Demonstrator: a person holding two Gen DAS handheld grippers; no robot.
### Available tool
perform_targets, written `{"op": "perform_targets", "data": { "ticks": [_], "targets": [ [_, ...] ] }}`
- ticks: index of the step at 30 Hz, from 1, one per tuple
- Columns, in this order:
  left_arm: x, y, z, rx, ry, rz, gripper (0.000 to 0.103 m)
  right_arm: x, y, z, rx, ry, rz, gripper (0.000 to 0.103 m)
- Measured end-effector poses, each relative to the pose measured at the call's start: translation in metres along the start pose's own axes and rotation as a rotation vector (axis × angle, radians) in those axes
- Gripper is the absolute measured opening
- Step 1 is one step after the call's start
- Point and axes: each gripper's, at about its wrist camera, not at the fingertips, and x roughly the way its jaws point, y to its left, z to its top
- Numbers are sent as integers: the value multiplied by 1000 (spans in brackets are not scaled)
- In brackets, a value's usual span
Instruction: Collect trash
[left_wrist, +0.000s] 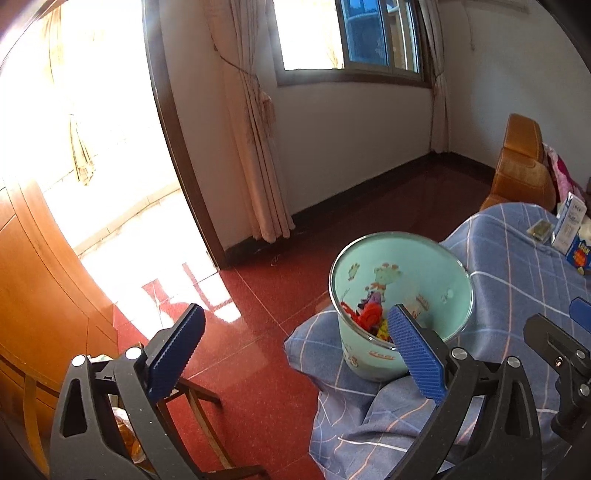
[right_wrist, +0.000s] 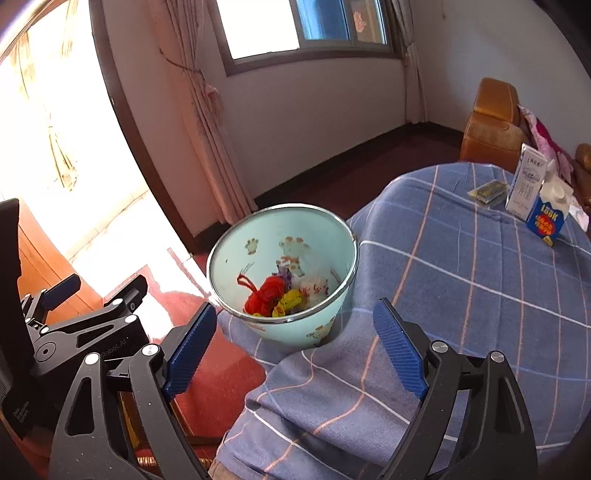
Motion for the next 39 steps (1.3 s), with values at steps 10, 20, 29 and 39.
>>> {"op": "perform_targets", "data": {
  "ticks": [10,20,29,39],
  "targets": [
    [-54,12,19,-27,-189,23,97,-79,12,19,-16,-337,-52,87],
    [-81,12,19,-35,-282,-5,97,-116,18,17,-34,-513,-51,91],
    [-85,13,18,-31,-313,-19,97,-120,12,13,-1,-530,-53,91],
    [-86,15,16,-36,-310,-27,97,-121,10,11,2,-533,-57,91]
  ]
}}
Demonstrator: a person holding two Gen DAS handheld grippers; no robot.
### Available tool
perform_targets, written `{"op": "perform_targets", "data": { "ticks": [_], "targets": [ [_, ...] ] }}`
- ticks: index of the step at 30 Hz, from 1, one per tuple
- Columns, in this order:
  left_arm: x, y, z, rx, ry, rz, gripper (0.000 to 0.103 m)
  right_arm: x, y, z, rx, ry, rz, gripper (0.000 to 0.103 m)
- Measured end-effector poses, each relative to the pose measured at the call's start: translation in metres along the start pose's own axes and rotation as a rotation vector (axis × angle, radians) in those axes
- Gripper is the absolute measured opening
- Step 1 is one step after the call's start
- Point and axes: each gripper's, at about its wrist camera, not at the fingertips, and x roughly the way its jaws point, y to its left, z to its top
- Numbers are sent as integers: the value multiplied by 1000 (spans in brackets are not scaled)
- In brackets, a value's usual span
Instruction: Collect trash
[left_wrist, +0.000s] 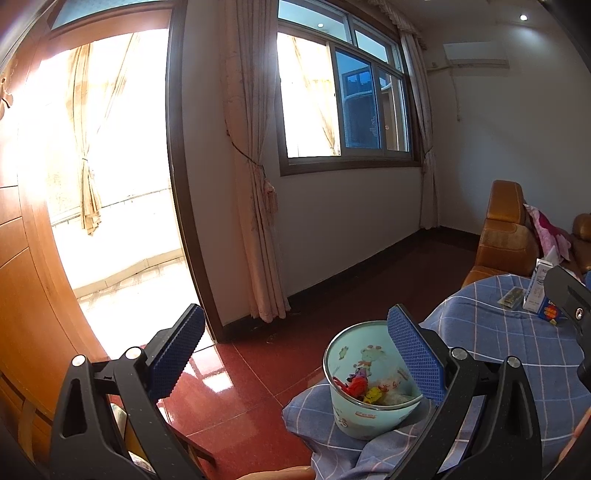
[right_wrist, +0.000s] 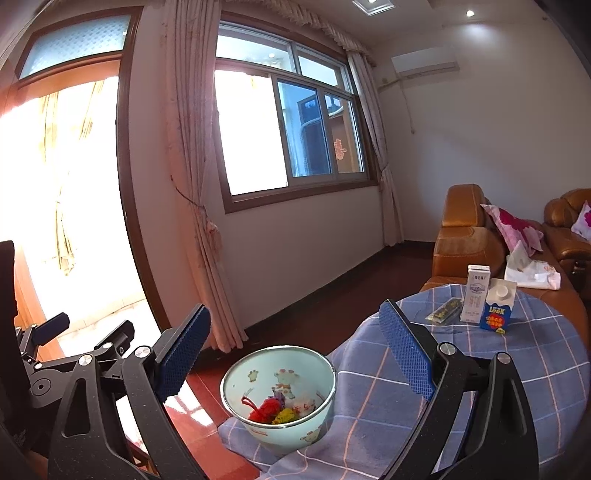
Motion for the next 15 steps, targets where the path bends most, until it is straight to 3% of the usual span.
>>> {"op": "perform_targets", "data": {
  "ticks": [15],
  "targets": [
    [-4,3,1,-15,-4,-11,97,-3,-2,0,4,-10,-2,91]
  ]
}}
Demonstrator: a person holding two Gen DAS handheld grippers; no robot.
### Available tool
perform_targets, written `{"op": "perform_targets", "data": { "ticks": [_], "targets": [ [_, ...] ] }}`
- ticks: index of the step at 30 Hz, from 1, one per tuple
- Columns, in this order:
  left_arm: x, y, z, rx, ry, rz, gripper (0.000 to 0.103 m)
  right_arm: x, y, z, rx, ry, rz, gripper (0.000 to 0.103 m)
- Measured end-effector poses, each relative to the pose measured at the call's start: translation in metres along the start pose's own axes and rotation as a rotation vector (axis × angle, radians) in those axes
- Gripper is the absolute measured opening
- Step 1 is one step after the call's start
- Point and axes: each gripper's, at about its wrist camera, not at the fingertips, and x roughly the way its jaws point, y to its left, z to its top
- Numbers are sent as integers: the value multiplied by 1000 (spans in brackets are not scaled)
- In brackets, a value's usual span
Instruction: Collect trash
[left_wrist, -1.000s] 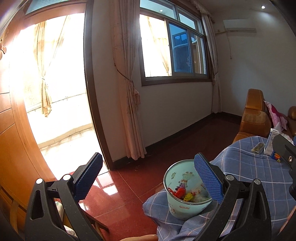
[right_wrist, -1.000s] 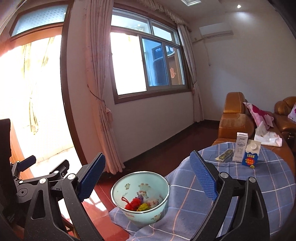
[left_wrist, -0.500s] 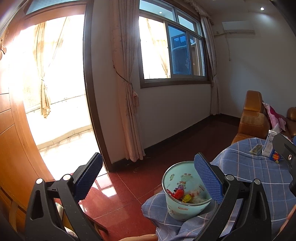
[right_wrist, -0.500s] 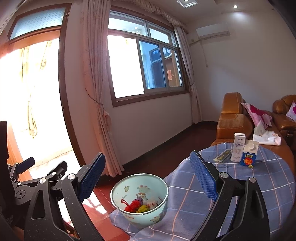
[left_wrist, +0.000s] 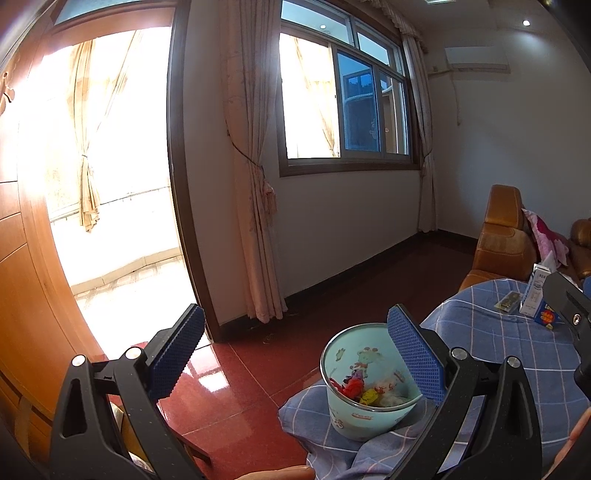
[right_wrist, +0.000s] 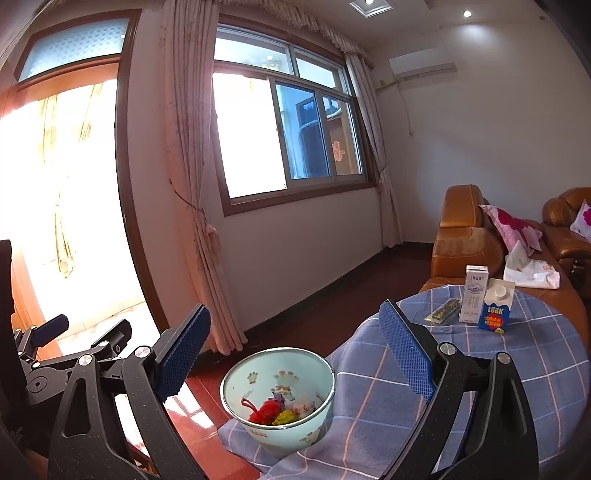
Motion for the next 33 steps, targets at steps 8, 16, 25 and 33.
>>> {"op": "perform_targets", "data": {
  "ticks": [8,16,25,33],
  "targets": [
    [1,-1,0,2,3,-4,97,1,1,-1,-1,6,0,91],
    [0,-3,0,7,-2,-7,97,1,1,-1,4,3,-6,91],
    [-4,-9,0,34,-36,7,97,2,-1,-3,12,4,-17,91],
    [4,-8,-4,-5,14,-37,97,4,-2,-5,15,19,-23,91]
  ]
}}
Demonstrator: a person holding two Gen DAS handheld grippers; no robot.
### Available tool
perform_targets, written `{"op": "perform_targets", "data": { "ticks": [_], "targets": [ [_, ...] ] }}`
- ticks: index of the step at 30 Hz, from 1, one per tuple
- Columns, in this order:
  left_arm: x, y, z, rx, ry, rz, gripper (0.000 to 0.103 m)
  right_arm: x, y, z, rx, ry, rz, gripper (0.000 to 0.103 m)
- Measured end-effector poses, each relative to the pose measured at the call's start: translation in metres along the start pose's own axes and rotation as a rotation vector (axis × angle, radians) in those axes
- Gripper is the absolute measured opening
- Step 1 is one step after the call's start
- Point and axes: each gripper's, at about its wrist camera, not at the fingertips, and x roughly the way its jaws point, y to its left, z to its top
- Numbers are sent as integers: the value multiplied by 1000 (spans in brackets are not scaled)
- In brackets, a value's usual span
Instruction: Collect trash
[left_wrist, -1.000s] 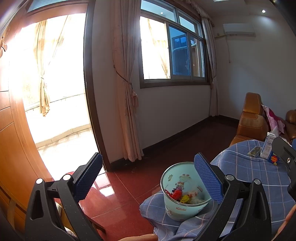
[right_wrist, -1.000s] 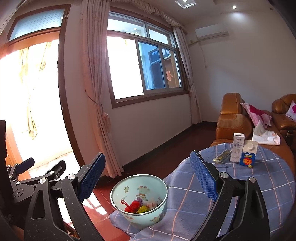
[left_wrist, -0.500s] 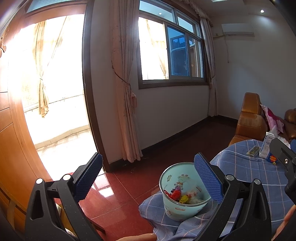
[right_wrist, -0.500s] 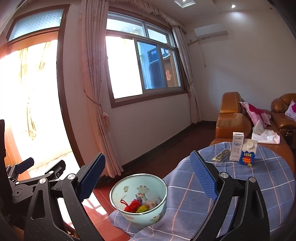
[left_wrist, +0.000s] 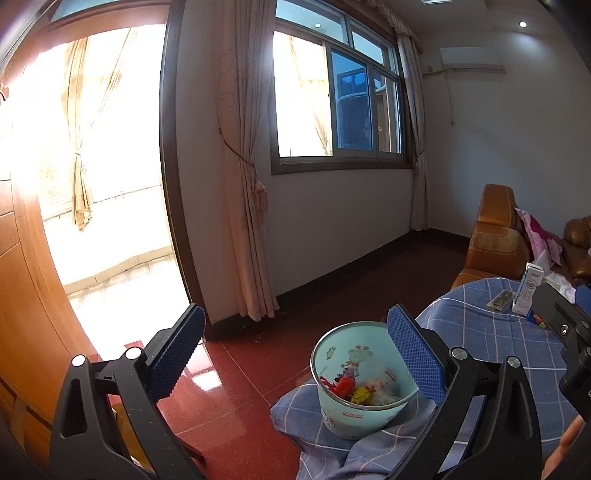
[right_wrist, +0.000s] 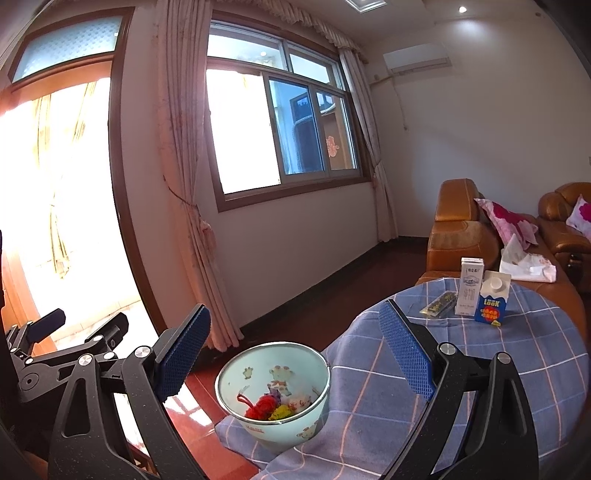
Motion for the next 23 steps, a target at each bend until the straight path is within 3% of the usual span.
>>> {"op": "perform_targets", "data": {
  "ticks": [4,17,23],
  "targets": [
    [3,1,-3,-13,19,-45,97,-1,0,0,-1,0,-5,91],
    [0,2,2,-11,3,-27,97,0,-2,0,9,5,-12,91],
    [6,-1,-1,0,19,-56,97,3,-17,-1,33,12,-52,93]
  ]
}}
